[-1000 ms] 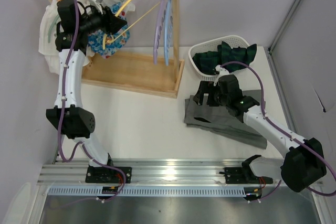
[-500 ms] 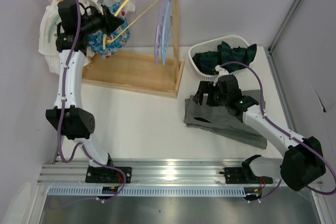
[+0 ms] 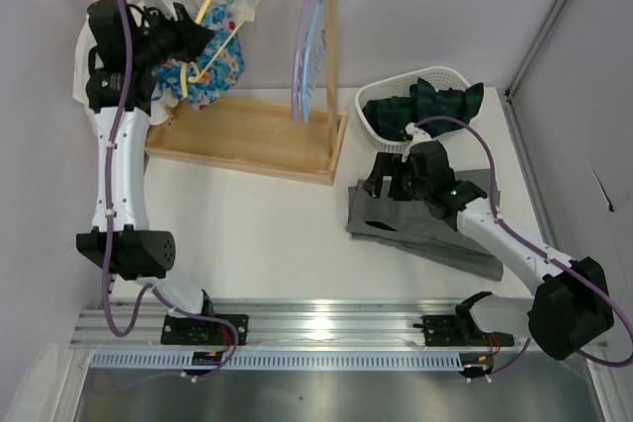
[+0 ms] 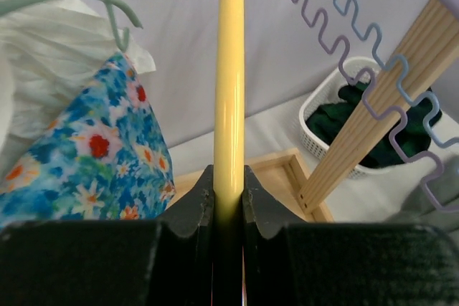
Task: Place the skirt on the hanger
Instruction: Grab a hanger with the left arm
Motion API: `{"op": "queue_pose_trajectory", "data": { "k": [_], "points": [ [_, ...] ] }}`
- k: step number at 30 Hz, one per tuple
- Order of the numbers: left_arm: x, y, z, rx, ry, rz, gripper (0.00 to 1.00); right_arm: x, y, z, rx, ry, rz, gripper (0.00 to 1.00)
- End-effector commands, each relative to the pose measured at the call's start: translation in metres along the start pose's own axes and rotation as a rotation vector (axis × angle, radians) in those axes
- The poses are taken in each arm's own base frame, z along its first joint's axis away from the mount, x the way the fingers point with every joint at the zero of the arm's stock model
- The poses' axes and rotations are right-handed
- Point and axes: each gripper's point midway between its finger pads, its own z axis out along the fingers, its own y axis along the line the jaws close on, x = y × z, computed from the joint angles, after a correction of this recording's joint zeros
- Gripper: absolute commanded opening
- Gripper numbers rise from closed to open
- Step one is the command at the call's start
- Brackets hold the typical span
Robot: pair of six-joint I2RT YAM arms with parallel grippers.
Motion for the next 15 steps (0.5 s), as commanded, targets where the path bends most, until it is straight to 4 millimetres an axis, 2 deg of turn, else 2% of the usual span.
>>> {"op": "queue_pose_trajectory", "data": {
  "k": [1,2,4,9,12,15],
  "points": [
    [-0.084,-0.023,-0.058,-0.085,-0.229,0.075,0.00,-0.020,0.005,-0.007,0.010,-0.070,0.026,0.99],
    [-0.080,-0.023,-0.060,-0.095,-0.228,0.069,0.00,-0.019,0.005,-0.008,0.009,-0.071,0.025,0.99],
    [-0.089,-0.028,-0.075,-0.123,-0.269,0.068,0.00,-0.019,0.005,-0.011,0.007,-0.077,0.025,0.99],
    [-0.100,-0.035,-0.094,-0.148,-0.278,0.066,0.00,-0.016,0.002,-0.017,0.020,-0.083,0.037,0.99],
    [-0.081,-0.037,-0.100,-0.162,-0.212,0.040,0.00,-0.015,0.001,-0.020,0.025,-0.091,0.057,0.99],
    [-0.065,-0.045,-0.117,-0.179,-0.179,0.024,0.00,-0.012,-0.002,-0.022,0.033,-0.095,0.075,0.99]
  ]
}}
